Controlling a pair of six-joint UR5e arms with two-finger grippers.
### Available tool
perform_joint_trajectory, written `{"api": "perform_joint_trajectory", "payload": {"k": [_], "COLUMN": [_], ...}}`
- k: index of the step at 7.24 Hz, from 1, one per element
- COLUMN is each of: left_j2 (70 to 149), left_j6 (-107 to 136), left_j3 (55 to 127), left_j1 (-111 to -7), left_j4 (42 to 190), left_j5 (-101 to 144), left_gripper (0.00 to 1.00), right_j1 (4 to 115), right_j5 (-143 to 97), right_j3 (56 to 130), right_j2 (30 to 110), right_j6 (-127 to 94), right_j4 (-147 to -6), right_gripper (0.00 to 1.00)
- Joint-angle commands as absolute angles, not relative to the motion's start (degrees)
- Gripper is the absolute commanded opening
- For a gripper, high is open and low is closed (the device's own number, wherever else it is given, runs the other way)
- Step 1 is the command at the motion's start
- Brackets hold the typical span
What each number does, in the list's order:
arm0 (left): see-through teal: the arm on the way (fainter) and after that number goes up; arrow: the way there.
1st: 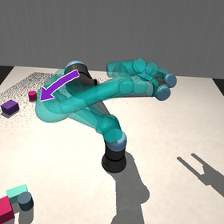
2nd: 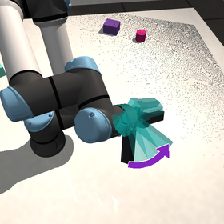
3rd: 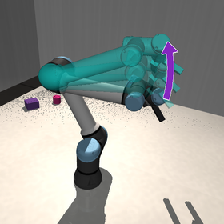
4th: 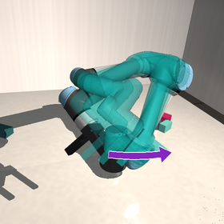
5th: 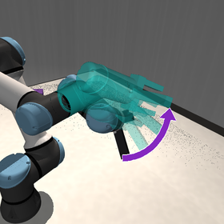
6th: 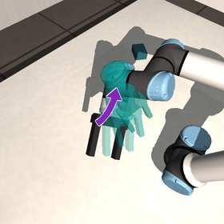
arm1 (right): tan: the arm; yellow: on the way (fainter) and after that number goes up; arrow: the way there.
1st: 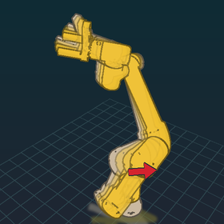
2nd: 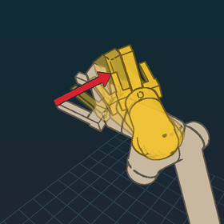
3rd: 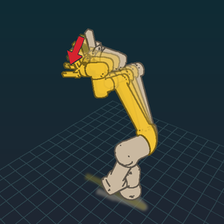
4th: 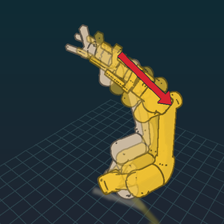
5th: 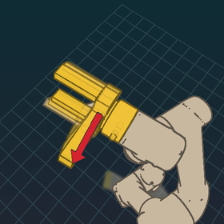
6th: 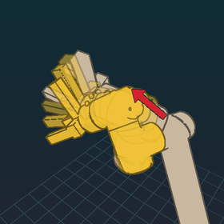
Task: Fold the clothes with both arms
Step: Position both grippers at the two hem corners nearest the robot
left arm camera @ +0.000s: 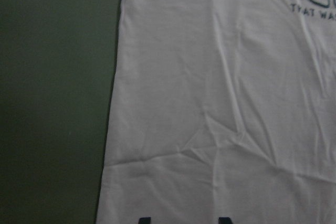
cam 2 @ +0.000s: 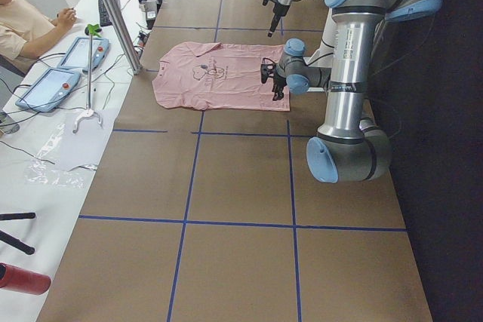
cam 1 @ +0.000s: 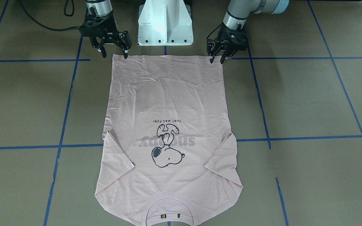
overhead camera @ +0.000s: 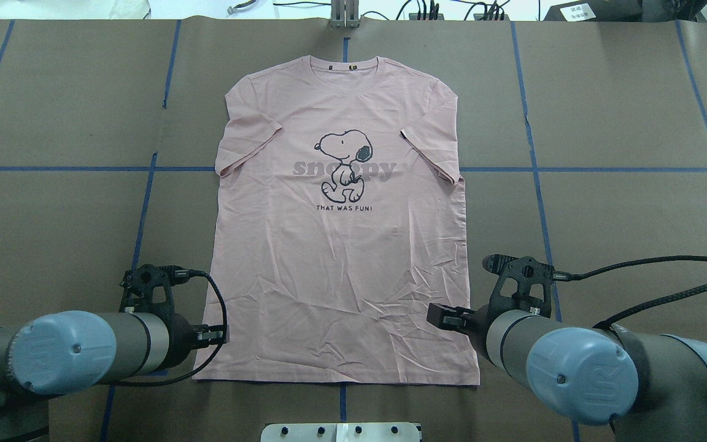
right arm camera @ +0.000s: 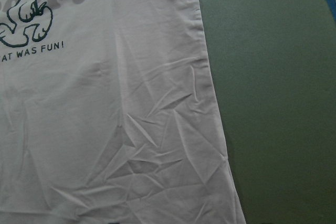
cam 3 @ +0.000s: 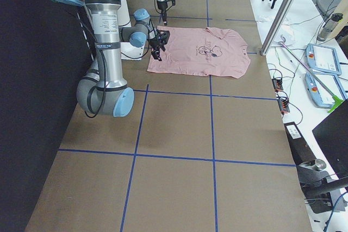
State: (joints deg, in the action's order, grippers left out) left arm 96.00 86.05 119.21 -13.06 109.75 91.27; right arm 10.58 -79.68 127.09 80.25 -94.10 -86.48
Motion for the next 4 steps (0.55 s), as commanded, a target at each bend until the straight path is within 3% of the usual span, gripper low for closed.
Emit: {"api": "perform_joint_trajectory", "payload": {"k": [1, 4], "left_j2": [94.0, 94.0], "left_j6": [86.7, 86.7], "left_j3": [118.8, 117.6], "left_j1": [-10.2, -9.1], "left_j4": [109.7, 109.6], "left_j5": [90.0, 89.6], "left_gripper": [0.54, 0.53], "right_j1": [10.5, 10.4], "right_j5": [-79.6, -79.5], "right_j3": [127.1, 127.1], "right_j2": [80.2, 80.2], "right_j6": [-94.1, -94.1], "right_j4": [-86.5, -86.5], "right_gripper": [0.92, 0.93]}}
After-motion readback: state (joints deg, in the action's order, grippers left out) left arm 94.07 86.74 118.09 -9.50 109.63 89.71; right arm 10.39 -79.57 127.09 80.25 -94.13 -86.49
